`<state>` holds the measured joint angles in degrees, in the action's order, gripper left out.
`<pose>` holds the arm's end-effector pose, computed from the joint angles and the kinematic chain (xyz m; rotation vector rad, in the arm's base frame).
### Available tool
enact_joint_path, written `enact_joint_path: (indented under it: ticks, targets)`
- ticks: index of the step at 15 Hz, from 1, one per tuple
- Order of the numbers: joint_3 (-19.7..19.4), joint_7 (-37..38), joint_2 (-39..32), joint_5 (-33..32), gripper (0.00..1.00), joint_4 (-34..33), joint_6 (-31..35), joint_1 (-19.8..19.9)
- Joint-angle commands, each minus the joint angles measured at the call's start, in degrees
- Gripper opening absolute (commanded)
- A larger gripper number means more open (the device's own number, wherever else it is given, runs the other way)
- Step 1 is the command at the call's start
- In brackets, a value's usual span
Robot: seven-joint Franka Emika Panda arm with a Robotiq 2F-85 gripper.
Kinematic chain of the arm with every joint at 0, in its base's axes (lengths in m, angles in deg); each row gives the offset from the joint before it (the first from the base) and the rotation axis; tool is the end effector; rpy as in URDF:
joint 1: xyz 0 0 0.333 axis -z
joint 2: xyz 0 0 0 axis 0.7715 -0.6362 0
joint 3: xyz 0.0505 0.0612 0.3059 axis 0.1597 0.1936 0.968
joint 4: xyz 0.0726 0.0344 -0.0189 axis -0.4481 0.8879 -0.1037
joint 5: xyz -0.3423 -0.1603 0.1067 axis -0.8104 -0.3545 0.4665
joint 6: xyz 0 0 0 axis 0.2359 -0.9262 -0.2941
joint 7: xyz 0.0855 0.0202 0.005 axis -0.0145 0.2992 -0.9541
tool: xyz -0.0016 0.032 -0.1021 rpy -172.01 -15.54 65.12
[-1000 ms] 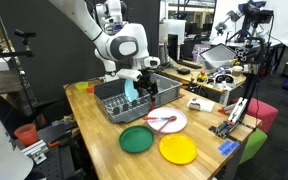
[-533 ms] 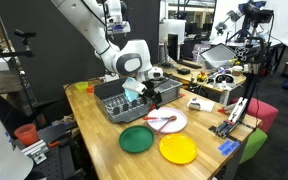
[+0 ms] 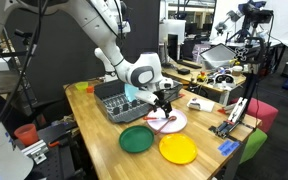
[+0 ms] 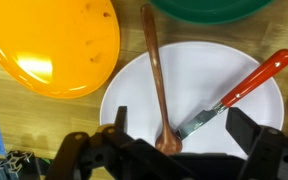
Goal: Move the wooden spoon to the yellow plate
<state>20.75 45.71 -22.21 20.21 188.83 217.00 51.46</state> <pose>0.6199 -0.0445 0.1535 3.0276 0.2226 0.2350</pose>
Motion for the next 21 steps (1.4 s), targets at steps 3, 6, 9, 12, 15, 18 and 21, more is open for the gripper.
enact_joint_path:
  ticks: [3,6,9,12,15,18,21]
  targets:
    - [-3.0,1.8,-6.6,-3.3,1.0,-6.8,-1.7,-2.1]
    - [-2.8,1.6,-8.8,-3.6,1.0,-9.6,-2.2,-2.5]
    - [-3.1,1.7,-10.7,-4.0,1.0,-12.0,-3.4,-3.3]
    - [-3.6,1.8,-12.3,-4.1,1.0,-13.7,-5.2,-3.4]
    - [-3.6,1.6,-13.5,-4.0,1.0,-15.1,-6.4,-3.2]
    - [-3.0,1.1,-14.5,-3.8,1.0,-16.6,-8.3,-2.8]
    - [-2.8,1.0,-15.3,-3.8,1.0,-17.8,-10.0,-2.6]
